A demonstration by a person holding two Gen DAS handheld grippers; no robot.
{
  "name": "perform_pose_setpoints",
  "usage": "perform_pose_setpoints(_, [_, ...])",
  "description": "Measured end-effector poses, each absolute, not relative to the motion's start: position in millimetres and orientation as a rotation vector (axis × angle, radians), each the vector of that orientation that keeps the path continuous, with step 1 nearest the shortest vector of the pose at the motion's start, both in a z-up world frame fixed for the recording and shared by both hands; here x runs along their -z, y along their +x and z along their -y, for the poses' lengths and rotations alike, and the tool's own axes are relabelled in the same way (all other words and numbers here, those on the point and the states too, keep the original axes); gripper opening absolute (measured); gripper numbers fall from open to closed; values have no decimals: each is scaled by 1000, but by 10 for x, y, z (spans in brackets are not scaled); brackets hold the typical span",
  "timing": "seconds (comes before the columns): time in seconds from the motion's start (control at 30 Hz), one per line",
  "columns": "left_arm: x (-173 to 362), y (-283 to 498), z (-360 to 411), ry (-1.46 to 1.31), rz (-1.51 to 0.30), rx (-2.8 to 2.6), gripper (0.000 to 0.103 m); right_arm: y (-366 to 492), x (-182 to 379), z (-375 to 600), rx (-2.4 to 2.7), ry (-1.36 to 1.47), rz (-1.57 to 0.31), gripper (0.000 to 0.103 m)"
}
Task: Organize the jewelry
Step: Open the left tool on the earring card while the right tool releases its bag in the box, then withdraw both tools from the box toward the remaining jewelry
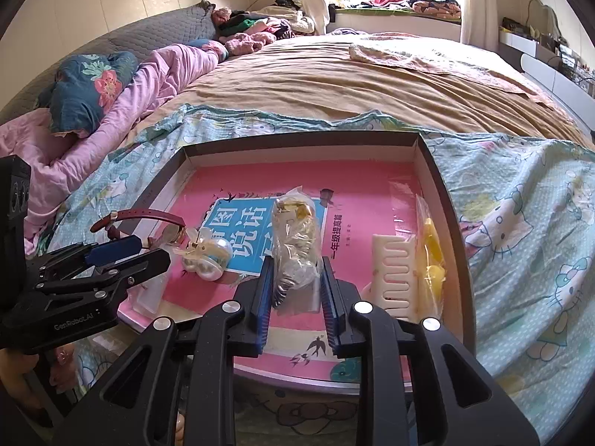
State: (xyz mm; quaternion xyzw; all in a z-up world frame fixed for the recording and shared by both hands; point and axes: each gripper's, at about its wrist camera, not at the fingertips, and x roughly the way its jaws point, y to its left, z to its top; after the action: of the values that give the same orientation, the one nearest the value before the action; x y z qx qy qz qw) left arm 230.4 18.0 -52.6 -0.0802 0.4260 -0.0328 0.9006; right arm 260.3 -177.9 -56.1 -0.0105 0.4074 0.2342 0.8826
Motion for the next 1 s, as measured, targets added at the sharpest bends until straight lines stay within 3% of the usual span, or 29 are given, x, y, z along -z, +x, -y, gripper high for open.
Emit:
perform_pose_setpoints(0.13, [514, 2296, -187, -170, -880, 68, 56, 2602, 552, 1795, -482, -15, -853, 26])
perform_pose_setpoints(0.27, [466, 2264, -198, -174, -873, 71, 58, 2558, 495, 1835, -479, -7, -832, 35])
perform_pose_setpoints(0.33, [433, 2244, -203, -177, -866, 72, 59, 2526, 457, 1859, -474, -2, -819, 46])
perform_pose_setpoints(0.63, [217, 2115, -197, -193, -831, 97, 69, 2352, 212, 2020, -463, 24, -754, 69])
perform_pose_setpoints(1.0, [-152, 1900, -268, -205, -746, 87, 92, 2169, -56, 2219, -451, 47, -691, 77])
